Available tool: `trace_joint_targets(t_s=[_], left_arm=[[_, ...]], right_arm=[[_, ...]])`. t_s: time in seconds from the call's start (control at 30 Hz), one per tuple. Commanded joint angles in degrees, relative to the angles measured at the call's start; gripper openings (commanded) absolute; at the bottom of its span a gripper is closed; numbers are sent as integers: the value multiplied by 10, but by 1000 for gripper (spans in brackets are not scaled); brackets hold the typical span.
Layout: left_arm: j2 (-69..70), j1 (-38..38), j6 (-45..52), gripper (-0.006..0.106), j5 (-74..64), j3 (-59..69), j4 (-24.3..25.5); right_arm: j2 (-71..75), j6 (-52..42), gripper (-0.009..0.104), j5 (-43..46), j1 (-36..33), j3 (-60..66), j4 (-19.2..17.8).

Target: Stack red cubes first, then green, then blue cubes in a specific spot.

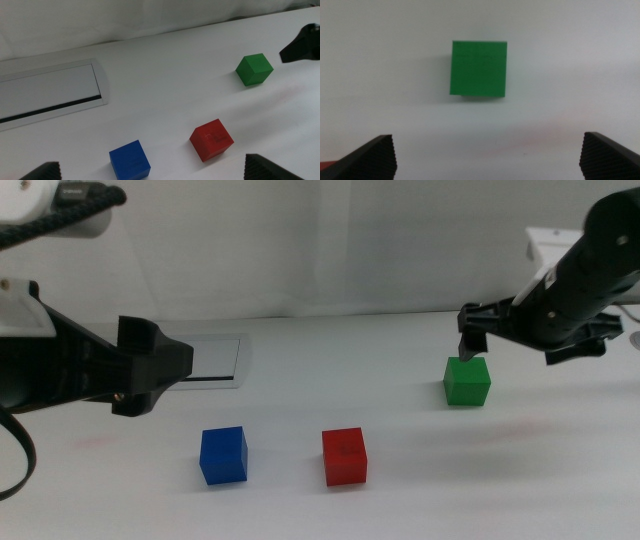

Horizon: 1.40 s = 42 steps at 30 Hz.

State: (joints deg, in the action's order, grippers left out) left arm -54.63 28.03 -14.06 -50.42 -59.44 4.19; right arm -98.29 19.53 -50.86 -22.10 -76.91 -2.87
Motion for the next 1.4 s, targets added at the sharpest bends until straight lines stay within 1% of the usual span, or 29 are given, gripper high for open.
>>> trace_joint_targets(t_s=[0.0, 0.27, 0.53, 0.9, 1.0, 1.07, 1.2, 1.37], left_arm=[[1, -1, 1, 93, 6, 2, -3], [1, -1, 1, 93, 5, 2, -3], [1, -1, 1, 93, 5, 2, -3], [1, -1, 1, 93, 4, 2, -3], [1, -1, 1, 93, 2, 2, -3], [1, -1, 1, 93, 2, 2, -3], [1, -1, 1, 90, 2, 2, -3], [1, -1, 1, 90, 2, 2, -3]], right_arm=[[-27, 15, 103, -4, -2, -12, -10], [-107, 30, 103, 6, -2, -57, -16], [-160, 31, 103, -12, -2, -92, -25], [-194, 46, 95, -1, -11, -93, -25], [-201, 51, 92, 3, -13, -93, -26], [-212, 51, 79, 4, -13, -93, -30], [-217, 51, 47, 13, -13, -93, -47], [-215, 50, -2, 3, -13, -95, -79]])
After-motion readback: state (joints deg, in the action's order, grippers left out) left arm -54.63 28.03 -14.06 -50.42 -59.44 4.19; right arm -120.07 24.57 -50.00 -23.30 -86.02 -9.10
